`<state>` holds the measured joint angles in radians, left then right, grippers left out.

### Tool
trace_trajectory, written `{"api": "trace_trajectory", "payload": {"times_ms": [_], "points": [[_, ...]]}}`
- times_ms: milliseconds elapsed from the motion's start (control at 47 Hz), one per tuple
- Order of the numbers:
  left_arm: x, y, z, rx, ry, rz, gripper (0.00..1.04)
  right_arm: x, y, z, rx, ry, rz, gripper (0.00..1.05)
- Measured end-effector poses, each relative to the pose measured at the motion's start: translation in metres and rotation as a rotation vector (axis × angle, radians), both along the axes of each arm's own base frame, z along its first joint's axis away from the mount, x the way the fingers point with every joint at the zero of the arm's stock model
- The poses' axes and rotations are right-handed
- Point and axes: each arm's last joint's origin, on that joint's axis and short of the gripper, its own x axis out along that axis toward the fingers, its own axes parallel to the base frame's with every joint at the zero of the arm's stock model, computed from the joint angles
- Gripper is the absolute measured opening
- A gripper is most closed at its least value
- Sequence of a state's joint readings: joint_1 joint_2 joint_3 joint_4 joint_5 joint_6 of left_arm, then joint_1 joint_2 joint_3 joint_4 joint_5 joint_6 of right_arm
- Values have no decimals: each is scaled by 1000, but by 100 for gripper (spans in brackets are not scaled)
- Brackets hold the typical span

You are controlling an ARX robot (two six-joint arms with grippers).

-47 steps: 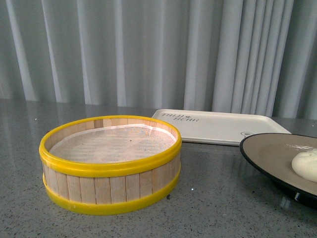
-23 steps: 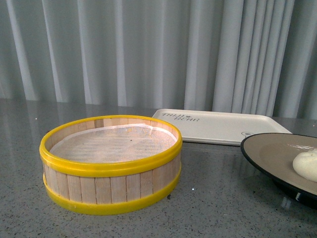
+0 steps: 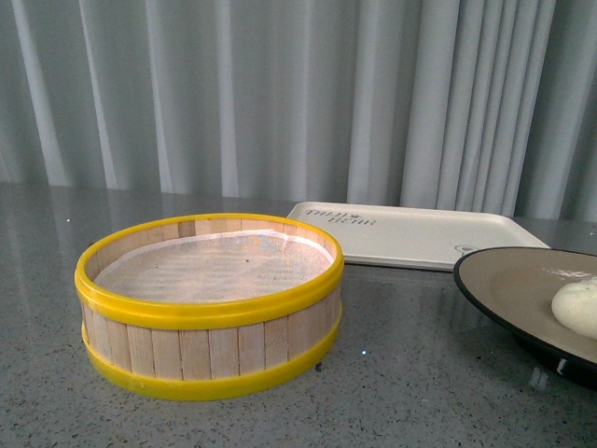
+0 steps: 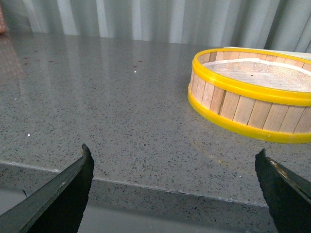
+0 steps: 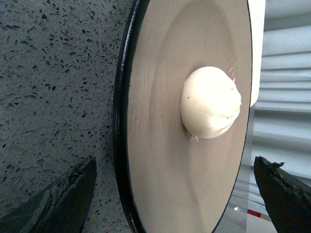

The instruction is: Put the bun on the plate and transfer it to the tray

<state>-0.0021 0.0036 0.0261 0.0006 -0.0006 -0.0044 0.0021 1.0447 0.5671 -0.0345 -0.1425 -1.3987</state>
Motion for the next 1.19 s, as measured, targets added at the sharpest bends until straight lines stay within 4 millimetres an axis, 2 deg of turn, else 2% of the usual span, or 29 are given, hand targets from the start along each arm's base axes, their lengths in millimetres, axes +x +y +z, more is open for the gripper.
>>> {"api": "trace_trajectory", "payload": {"times_ms": [298,362,469,660,788,1044,1129,1193], "points": [[0,0,0,0,0,0,98,15,1,-7,13,4,0,95],[0,0,0,0,0,0,98,18,1,-9,15,-1,-1,82],[0,0,0,0,0,0,98,18,2,-10,17,5,-1,68],[0,0,0,0,0,0,98,18,6,-13,3,30,11,27],[0,0,0,0,0,0,98,18,9,-9,-31,-7,33,4],[0,0,0,0,0,0,98,16,9,6,-140,-129,24,3],[0,0,0,0,0,0,98,20,9,22,-139,-167,37,3],[0,0,0,0,0,0,98,33,8,42,-125,-216,58,3]]}}
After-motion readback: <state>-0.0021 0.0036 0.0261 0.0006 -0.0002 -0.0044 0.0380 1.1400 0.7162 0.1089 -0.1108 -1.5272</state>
